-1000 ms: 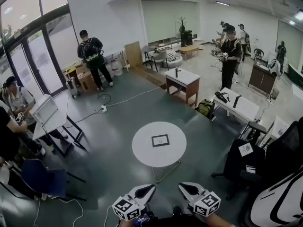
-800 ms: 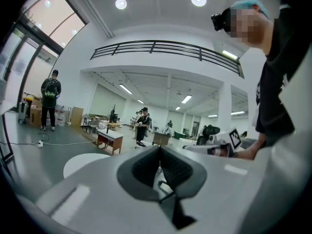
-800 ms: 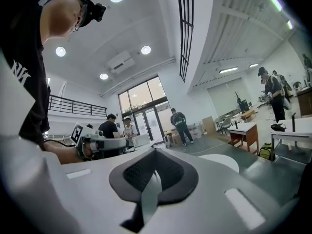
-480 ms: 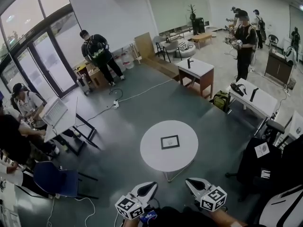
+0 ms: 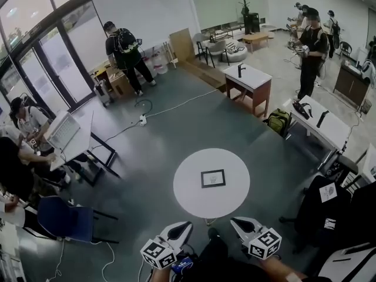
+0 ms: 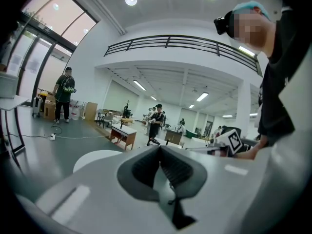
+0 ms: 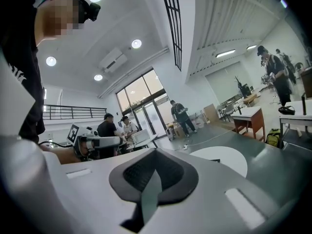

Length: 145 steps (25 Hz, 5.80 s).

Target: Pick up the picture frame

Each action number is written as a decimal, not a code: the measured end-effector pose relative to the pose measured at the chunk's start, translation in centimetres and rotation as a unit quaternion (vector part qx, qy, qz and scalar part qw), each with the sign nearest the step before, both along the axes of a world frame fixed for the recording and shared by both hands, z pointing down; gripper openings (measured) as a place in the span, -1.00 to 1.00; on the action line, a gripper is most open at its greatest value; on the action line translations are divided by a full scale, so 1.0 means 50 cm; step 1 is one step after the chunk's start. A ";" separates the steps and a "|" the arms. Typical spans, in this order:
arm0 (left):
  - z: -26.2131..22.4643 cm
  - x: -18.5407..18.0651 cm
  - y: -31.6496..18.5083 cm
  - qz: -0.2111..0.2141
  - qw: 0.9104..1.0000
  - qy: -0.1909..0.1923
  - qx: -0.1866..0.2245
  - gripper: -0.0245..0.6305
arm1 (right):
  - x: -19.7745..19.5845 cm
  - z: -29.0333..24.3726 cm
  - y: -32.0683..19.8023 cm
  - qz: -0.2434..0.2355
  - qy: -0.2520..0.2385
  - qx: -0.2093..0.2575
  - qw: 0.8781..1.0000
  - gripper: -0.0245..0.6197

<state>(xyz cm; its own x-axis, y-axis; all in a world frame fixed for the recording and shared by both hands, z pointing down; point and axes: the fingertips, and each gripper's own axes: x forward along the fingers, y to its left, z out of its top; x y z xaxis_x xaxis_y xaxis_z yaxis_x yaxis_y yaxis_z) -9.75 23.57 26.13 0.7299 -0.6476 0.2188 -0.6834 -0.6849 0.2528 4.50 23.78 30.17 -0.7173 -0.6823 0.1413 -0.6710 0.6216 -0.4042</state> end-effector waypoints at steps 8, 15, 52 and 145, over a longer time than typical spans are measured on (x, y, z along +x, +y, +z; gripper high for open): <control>-0.016 -0.031 -0.215 -0.002 1.000 0.022 0.013 -0.92 | -0.024 -0.023 -0.189 0.004 0.023 0.001 1.000 -0.92; -0.024 -0.069 -0.384 -0.004 0.999 0.037 0.013 -0.92 | -0.042 -0.032 -0.340 0.012 0.036 -0.015 0.999 -0.92; 0.614 -0.026 -0.822 -0.058 0.979 -0.026 -0.194 -0.74 | 0.040 0.565 -0.794 0.012 0.088 -0.178 0.980 -0.68; 0.328 0.001 -0.845 -0.116 0.979 -0.136 -0.095 -0.65 | -0.017 0.282 -0.844 0.069 0.127 -0.097 0.985 -0.65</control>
